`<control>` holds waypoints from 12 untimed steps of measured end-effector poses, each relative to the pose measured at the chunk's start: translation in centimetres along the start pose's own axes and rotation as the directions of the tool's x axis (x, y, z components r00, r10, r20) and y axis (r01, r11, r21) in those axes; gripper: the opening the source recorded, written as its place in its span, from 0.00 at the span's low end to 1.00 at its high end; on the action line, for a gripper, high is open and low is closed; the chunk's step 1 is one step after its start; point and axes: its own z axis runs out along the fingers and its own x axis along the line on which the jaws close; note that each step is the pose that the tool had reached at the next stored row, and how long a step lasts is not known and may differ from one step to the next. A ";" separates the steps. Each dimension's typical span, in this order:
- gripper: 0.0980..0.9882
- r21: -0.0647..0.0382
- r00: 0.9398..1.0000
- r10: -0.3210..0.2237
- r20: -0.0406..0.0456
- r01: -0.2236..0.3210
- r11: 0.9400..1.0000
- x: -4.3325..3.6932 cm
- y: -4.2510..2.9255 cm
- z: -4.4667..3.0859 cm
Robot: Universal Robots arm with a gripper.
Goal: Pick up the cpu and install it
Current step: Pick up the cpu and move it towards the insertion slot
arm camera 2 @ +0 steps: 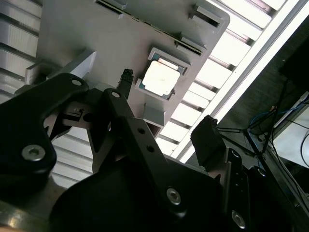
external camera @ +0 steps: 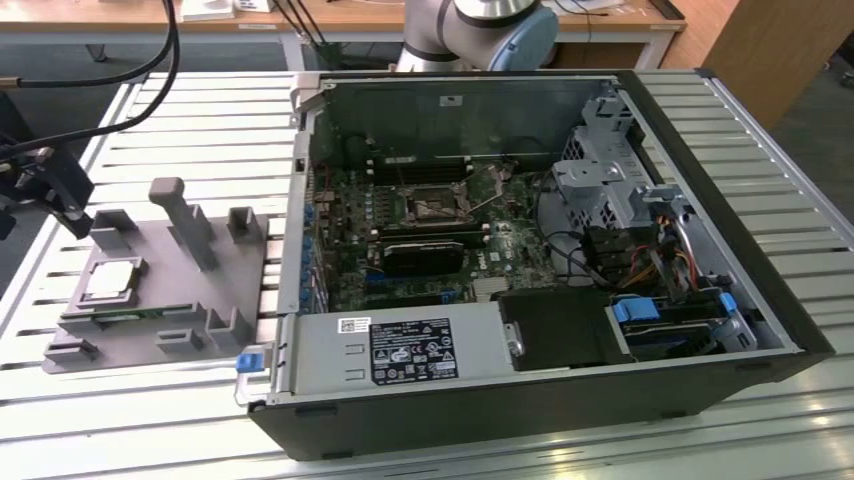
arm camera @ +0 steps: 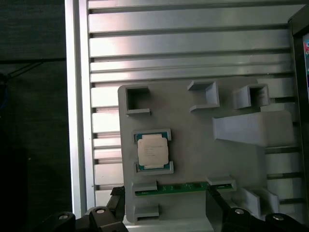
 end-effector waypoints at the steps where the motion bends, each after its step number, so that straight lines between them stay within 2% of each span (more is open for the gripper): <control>1: 0.74 0.000 1.000 0.000 0.000 0.000 1.000 0.01 0.00 0.02; 12: 0.74 0.000 1.000 0.000 0.000 0.000 1.000 0.01 0.00 0.07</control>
